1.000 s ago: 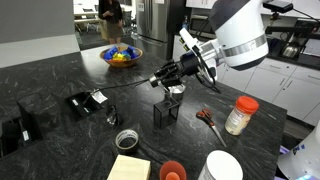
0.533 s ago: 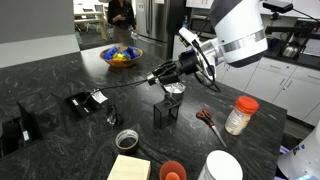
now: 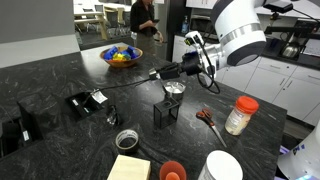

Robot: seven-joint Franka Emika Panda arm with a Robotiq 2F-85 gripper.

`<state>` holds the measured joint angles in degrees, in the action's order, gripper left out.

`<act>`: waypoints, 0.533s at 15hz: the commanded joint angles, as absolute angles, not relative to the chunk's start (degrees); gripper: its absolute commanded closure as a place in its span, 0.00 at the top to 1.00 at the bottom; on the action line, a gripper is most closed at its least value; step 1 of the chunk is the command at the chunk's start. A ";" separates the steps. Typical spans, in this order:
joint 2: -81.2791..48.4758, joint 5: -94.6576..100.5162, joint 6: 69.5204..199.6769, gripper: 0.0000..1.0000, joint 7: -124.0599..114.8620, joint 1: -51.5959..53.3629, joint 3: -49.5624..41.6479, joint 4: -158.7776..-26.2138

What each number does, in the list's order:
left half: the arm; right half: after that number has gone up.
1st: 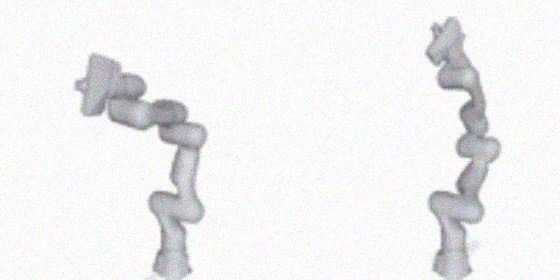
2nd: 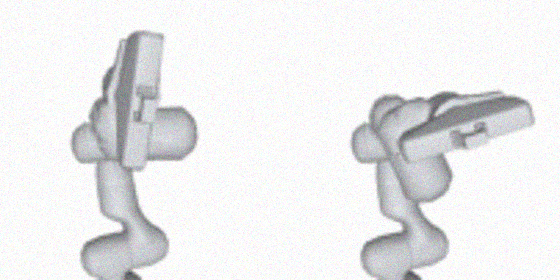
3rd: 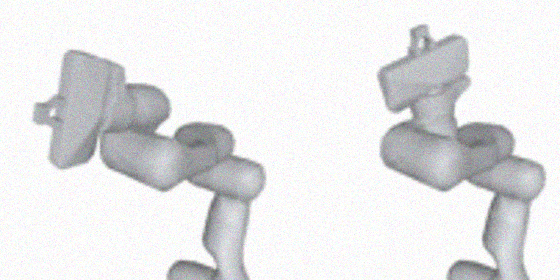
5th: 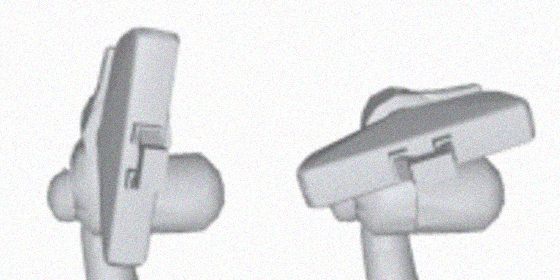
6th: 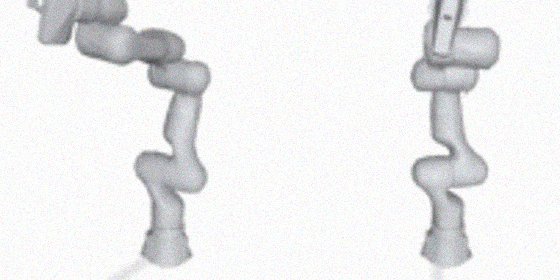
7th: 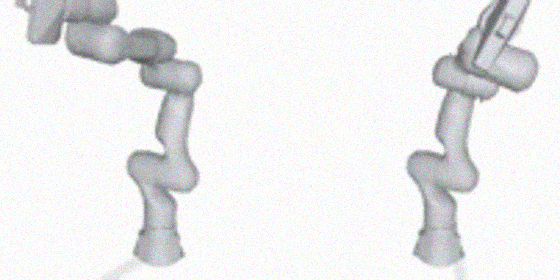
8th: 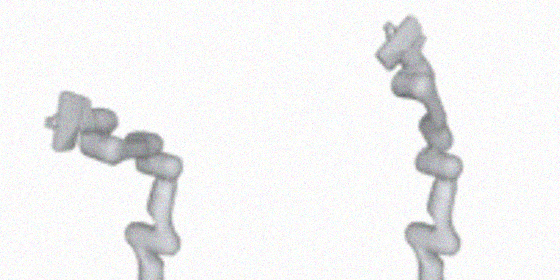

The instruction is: Put the measuring cup into the black object.

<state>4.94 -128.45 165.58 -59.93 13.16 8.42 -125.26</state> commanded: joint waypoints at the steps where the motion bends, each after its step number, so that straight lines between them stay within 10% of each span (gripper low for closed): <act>1: 5.94 -134.11 161.84 0.22 -57.15 12.72 8.12 -127.32; 8: 5.75 -136.35 158.03 0.22 -55.76 11.53 8.61 -129.64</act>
<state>4.93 -133.85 160.95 -58.78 12.90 8.37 -128.77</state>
